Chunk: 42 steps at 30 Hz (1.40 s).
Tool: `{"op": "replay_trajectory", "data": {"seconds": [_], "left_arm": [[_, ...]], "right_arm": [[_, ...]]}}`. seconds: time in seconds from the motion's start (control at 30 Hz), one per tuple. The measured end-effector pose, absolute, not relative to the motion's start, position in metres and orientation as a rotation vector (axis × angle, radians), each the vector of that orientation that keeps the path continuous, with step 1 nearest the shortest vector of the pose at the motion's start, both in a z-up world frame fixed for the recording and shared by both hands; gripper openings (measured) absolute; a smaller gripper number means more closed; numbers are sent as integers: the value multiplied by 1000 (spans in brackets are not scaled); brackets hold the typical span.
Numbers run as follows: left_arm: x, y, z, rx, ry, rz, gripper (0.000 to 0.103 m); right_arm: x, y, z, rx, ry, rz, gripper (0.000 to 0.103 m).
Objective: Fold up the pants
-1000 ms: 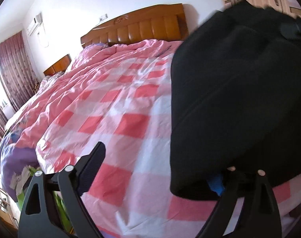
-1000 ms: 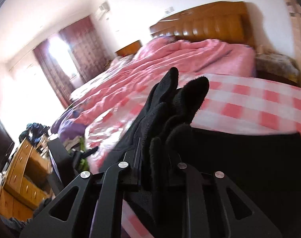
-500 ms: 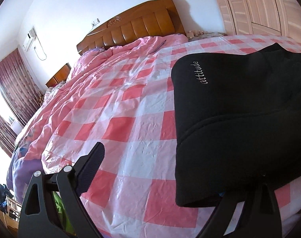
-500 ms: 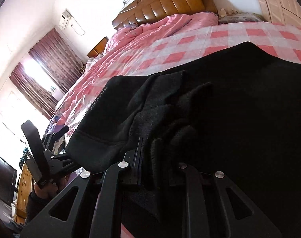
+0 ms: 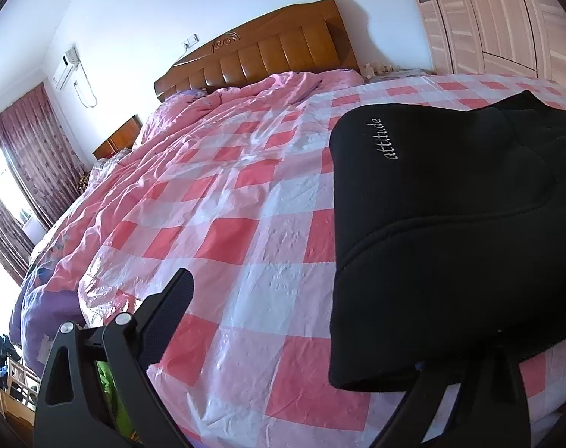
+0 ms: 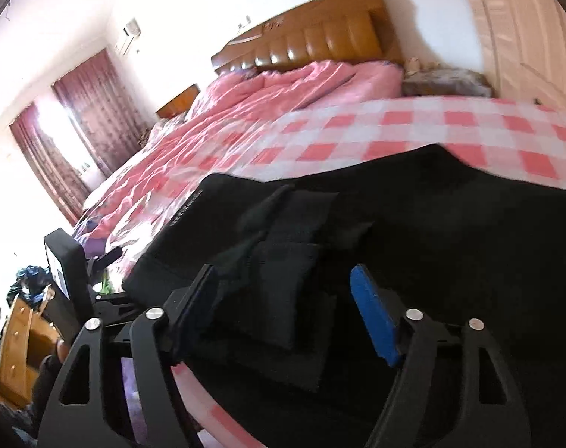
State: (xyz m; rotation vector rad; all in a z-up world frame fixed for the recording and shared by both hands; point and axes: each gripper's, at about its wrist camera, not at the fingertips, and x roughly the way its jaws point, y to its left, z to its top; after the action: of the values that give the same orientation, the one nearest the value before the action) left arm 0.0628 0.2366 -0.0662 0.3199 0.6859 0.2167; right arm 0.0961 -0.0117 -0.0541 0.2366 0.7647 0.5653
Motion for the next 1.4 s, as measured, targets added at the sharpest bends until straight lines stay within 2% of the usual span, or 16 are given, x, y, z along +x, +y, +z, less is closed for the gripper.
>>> {"op": "replay_trajectory", "data": {"seconds": [0.13,0.17,0.27,0.4,0.53,0.7,0.77,0.83,0.87,0.93,0.97,1.0,1.13,1.27,1.33,1.4], "left_arm": [[64,234,-66,337,687,218,95],[64,234,-66,339,687,218,95],[64,235,-66,334,686,219,96],[64,235,-66,331,685,220,97],[61,231,-65,363,676,228,97],[61,228,-65,390,668,237,98],[61,228,-65,398,671,235,98],[62,227,-65,414,669,241,98],[61,225,-65,421,668,244,98],[60,223,-66,443,661,253,98],[60,222,-66,449,658,254,98],[60,222,-66,452,656,256,98],[60,222,-67,448,654,258,98],[60,222,-67,449,652,259,98],[60,223,-67,446,653,260,98],[62,223,-67,448,655,261,98]], "right_arm": [[123,8,-72,226,860,576,59],[129,11,-77,241,882,583,52],[136,15,-77,228,868,591,17],[119,8,-50,166,749,590,13],[99,-3,-33,182,716,587,12],[109,-12,-79,208,876,537,12],[108,-17,-85,247,877,551,12],[109,-21,-82,259,881,544,16],[108,-23,-80,264,884,543,27],[103,-30,-75,265,883,523,51],[98,-36,-72,274,863,518,78],[94,-42,-70,283,853,505,91],[91,-46,-78,303,914,533,91],[97,-11,-88,206,979,599,86],[104,1,-87,202,980,621,65],[114,6,-87,248,985,642,33]]}}
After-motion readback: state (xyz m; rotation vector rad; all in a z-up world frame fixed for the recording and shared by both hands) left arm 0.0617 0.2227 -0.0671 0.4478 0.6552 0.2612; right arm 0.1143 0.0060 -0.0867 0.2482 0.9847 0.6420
